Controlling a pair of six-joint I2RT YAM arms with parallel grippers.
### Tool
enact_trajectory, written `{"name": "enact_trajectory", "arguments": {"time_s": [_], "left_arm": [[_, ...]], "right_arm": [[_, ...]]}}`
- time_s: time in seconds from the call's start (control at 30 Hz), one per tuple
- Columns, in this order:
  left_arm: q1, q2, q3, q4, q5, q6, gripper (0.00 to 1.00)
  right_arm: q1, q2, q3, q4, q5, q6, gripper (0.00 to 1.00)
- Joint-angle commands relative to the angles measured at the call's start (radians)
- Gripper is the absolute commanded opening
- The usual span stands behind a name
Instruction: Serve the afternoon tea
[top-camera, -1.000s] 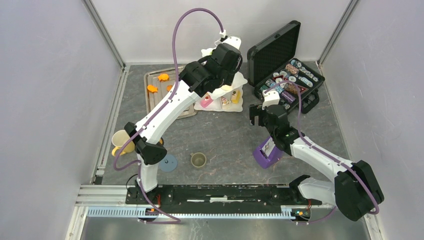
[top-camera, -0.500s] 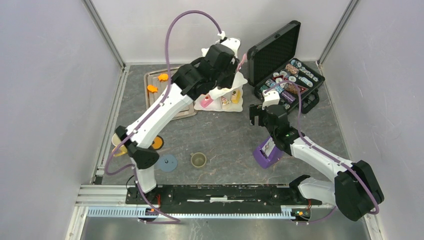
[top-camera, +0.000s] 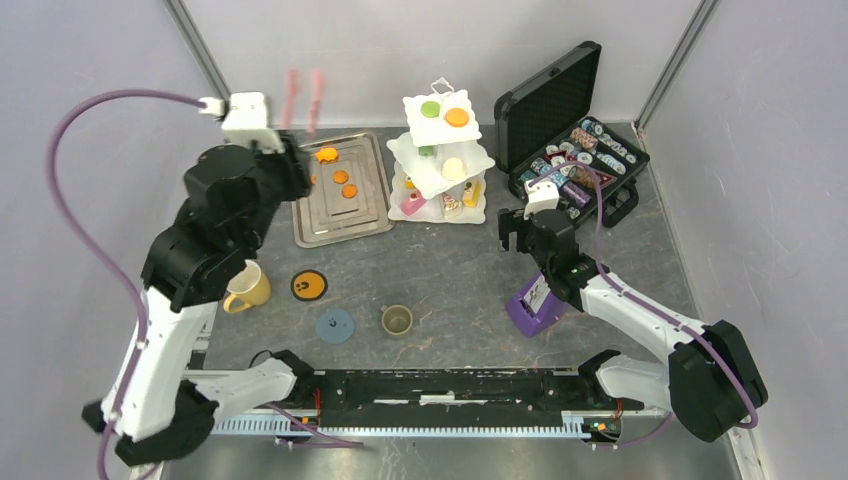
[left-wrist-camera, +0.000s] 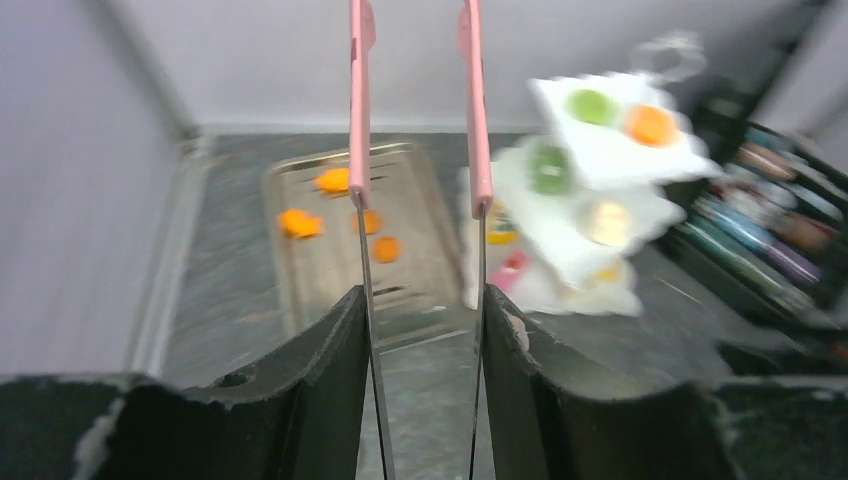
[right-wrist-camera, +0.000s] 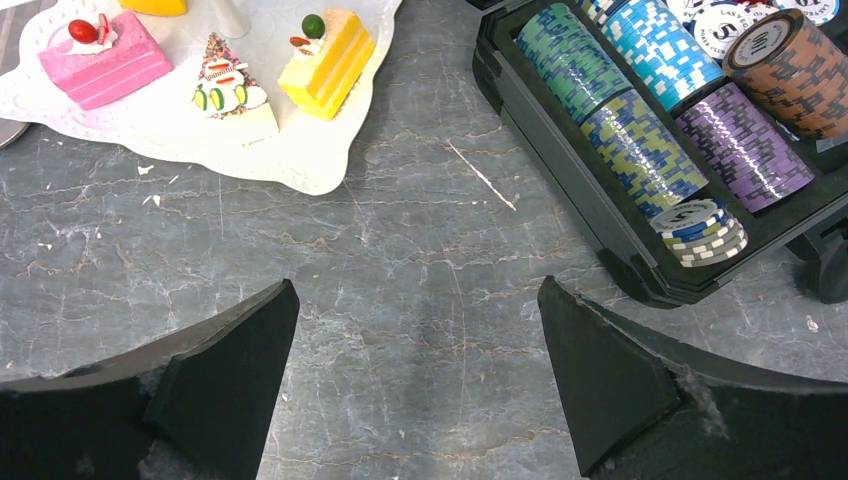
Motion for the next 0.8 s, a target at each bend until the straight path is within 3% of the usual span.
{"name": "enact_trajectory", "arguments": {"time_s": [0.0, 0.1, 0.3, 0.5, 0.77], "left_arm": [[0.275, -0.004, -0.132, -0.018, 0.041, -0.037, 0.49], [0.434, 0.047, -0.191, 0.001, 0.156, -0.082, 0.49], [0.562, 0.275, -0.216, 0.052, 0.264, -0.207, 0.50], [0.588, 0.475, -0.176, 0.100, 0.258, -0.286, 0.50], [0.617, 0.570, -0.218, 0.178, 0.208, -0.389, 0.51]], "right_arm": [[0.003, 0.012, 0.032, 0.029, -0.005, 0.011, 0.98], [0.003, 0.012, 0.030, 0.029, -0.006, 0.012, 0.98], [0.003, 0.010, 0.030, 0.029, -0.002, 0.010, 0.98], [0.003, 0.004, 0.030, 0.030, 0.001, 0.007, 0.98], [0.003, 0.004, 0.027, 0.036, -0.002, 0.008, 0.98]]}}
